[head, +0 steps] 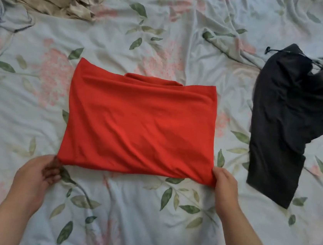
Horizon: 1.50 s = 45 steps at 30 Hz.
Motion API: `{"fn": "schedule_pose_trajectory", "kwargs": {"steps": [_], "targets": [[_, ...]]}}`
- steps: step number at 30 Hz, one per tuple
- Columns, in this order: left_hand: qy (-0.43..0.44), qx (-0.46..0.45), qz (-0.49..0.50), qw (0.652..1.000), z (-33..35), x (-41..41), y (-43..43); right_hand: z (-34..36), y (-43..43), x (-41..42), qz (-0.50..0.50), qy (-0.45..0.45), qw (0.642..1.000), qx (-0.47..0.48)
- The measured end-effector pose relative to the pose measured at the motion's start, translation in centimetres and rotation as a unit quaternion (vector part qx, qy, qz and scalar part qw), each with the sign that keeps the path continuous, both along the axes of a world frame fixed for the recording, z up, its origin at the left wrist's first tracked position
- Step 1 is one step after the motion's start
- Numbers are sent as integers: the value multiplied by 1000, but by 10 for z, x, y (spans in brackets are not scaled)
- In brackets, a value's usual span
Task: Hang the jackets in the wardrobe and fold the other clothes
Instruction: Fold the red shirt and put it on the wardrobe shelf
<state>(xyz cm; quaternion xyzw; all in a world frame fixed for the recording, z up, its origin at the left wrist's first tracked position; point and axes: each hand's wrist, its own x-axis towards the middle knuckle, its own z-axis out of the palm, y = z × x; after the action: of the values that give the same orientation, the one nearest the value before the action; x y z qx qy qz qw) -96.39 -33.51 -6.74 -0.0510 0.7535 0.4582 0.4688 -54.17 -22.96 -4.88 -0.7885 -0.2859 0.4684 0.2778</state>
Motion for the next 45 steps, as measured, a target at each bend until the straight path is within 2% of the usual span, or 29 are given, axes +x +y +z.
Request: {"fn": "schedule_pose_trajectory", "kwargs": {"steps": [3, 7, 9, 14, 16, 20, 25, 29, 32, 35, 38, 45], "targets": [[-16, 4, -97, 995, 0, 17, -24, 2, -28, 8, 57, 59, 997, 4], [-34, 51, -156, 986, 7, 13, -10, 4, -23, 4, 18, 171, 985, -11], [-47, 39, -208, 976, 10, 8, 0, 4, -19, 0, 23, 203, 978, -33], [-35, -2, -310, 950, 11, 6, 13, -2, -28, 1, -79, 286, 954, -46], [-36, -3, -322, 946, 12, 4, 13, -1, -32, 1, -61, 296, 952, -51], [-60, 7, -330, 942, 14, 4, 17, 7, -32, 2, 49, 270, 958, -86], [-84, -11, -327, 941, 18, 6, 16, 9, -24, 13, 76, 247, 962, -90], [-17, -50, -263, 963, 15, -1, 2, 4, -19, 21, 103, 182, 974, -87], [-28, -29, -178, 983, 10, -9, -12, 1, -13, 29, 18, 180, 980, -84], [-34, -12, -65, 997, 6, -11, -13, -3, -10, 35, -102, 199, 970, -93], [-39, 11, 23, 999, 6, -3, -9, -3, -10, 29, -122, 231, 958, -119], [-162, 40, 117, 979, 31, 12, -4, 27, -9, 24, -97, 298, 923, -224]]}}
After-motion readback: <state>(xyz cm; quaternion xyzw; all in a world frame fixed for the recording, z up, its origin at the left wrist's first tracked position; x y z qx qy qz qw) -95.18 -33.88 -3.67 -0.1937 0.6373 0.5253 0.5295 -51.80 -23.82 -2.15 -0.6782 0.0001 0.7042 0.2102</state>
